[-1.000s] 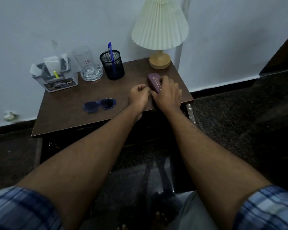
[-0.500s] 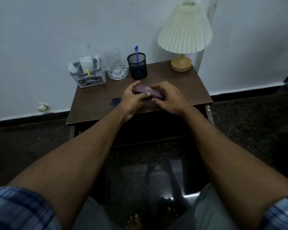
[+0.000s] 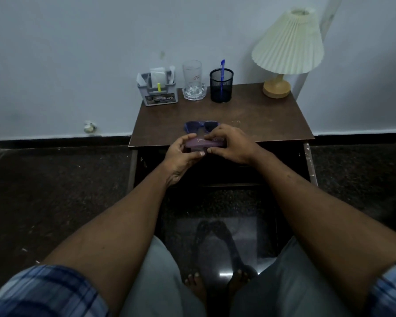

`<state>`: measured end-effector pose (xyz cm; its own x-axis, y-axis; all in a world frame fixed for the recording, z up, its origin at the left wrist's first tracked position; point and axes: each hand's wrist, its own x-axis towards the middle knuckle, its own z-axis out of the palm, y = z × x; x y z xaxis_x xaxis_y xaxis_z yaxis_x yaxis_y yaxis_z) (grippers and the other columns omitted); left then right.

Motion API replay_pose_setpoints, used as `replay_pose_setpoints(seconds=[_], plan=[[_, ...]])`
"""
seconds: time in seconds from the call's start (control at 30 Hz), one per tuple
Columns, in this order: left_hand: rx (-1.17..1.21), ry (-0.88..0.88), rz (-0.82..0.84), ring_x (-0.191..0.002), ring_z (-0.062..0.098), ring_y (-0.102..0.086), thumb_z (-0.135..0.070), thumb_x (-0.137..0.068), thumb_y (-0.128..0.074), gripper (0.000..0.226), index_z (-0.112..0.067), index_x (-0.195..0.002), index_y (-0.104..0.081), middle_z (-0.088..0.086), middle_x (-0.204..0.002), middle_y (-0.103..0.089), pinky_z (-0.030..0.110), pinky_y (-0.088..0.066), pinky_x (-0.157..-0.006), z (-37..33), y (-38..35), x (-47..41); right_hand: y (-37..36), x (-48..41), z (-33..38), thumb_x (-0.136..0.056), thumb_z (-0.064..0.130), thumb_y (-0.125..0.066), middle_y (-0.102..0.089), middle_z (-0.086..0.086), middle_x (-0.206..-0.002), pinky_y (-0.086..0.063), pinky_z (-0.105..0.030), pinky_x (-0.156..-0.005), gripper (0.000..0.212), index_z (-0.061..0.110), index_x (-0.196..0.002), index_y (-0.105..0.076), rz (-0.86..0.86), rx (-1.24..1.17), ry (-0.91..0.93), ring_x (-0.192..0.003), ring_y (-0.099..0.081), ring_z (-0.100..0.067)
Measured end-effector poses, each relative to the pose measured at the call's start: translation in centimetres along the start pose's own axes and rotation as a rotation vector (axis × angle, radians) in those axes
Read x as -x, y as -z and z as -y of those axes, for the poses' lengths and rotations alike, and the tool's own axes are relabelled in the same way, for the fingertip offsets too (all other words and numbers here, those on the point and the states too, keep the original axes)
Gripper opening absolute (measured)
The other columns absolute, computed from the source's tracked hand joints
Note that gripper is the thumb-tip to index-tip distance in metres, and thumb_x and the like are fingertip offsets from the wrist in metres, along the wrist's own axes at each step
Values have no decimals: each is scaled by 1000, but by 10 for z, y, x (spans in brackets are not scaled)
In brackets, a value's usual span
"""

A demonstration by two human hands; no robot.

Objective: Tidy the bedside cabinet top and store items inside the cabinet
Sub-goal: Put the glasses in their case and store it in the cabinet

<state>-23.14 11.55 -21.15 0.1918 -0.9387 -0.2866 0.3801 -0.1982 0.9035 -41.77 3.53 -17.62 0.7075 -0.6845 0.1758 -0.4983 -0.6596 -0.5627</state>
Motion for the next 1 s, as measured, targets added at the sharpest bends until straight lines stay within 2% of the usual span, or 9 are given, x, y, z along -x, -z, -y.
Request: replay_pose_setpoints(seconds=[0.07, 0.2, 0.33, 0.43, 0.57, 0.67, 0.83, 0.9, 1.0], plan=[[-44, -14, 16, -109, 21, -68, 20, -79, -72, 71, -9, -141, -53, 17, -137, -58, 31, -63, -82, 2, 1, 3, 1, -1, 1, -85, 32, -78, -69, 4, -116, -50, -17, -88, 37, 21, -119, -72, -5, -30, -28, -103, -64, -6], [-153, -62, 90, -121, 27, -65, 19, -76, -75, 92, -22, -152, -42, 15, -137, -63, 44, -57, -97, 2, 0, 3, 11, -3, -2, -86, 35, -76, -75, 10, -100, -51, -13, -80, 24, 24, -108, -76, -120, -87, -130, -89, -68, -1], [-244, -57, 142, -108, 27, -72, 17, -73, -79, 117, -39, -159, -24, 19, -118, -72, 41, -61, -88, 1, -5, 4, 23, -10, -10, -86, 34, -77, -74, 12, -87, -46, -10, -65, 16, 24, -99, -78, -192, -91, -230, -80, -66, 2], [-289, -52, 160, -103, 22, -74, 15, -72, -81, 117, -41, -159, -25, 15, -113, -73, 35, -63, -82, 1, -7, 8, 19, -14, -13, -88, 31, -76, -73, 13, -84, -47, -13, -66, 8, 26, -93, -78, -165, -126, -259, -80, -66, 1], [-312, -22, 129, -117, 37, -68, 13, -69, -84, 112, -36, -156, -34, 25, -125, -67, 49, -59, -97, 2, -1, 12, 4, -17, -17, -89, 32, -74, -74, 13, -85, -55, -21, -71, 9, 24, -91, -78, -124, -126, -275, -80, -67, 1], [-336, -1, 97, -117, 40, -67, 13, -67, -85, 110, -34, -153, -36, 28, -123, -67, 54, -57, -98, 4, 7, 10, -3, -25, -17, -87, 35, -74, -74, 12, -81, -55, -23, -69, 14, 22, -88, -78, -165, -123, -287, -77, -68, -3], [-385, 4, 68, -111, 37, -71, 10, -64, -88, 110, -36, -150, -38, 27, -119, -69, 51, -60, -95, 7, 17, 5, -3, -54, -20, -88, 27, -70, -72, 2, -100, -50, -27, -79, 11, 22, -96, -75, -246, -43, -315, -94, -66, -15], [-394, 4, 67, -108, 35, -72, 9, -64, -89, 110, -37, -149, -38, 25, -117, -71, 51, -60, -94, 7, 19, 1, -6, -65, -21, -89, 29, -70, -69, -1, -116, -45, -26, -86, 24, 22, -111, -73, -204, 33, -292, -107, -63, -18], [-424, -5, 85, -107, 36, -73, 7, -63, -90, 109, -39, -148, -39, 26, -115, -71, 50, -60, -94, 6, 20, -5, -14, -78, -23, -89, 32, -69, -63, -4, -130, -49, -39, -100, 40, 23, -128, -65, -123, 107, -287, -119, -60, -24]])
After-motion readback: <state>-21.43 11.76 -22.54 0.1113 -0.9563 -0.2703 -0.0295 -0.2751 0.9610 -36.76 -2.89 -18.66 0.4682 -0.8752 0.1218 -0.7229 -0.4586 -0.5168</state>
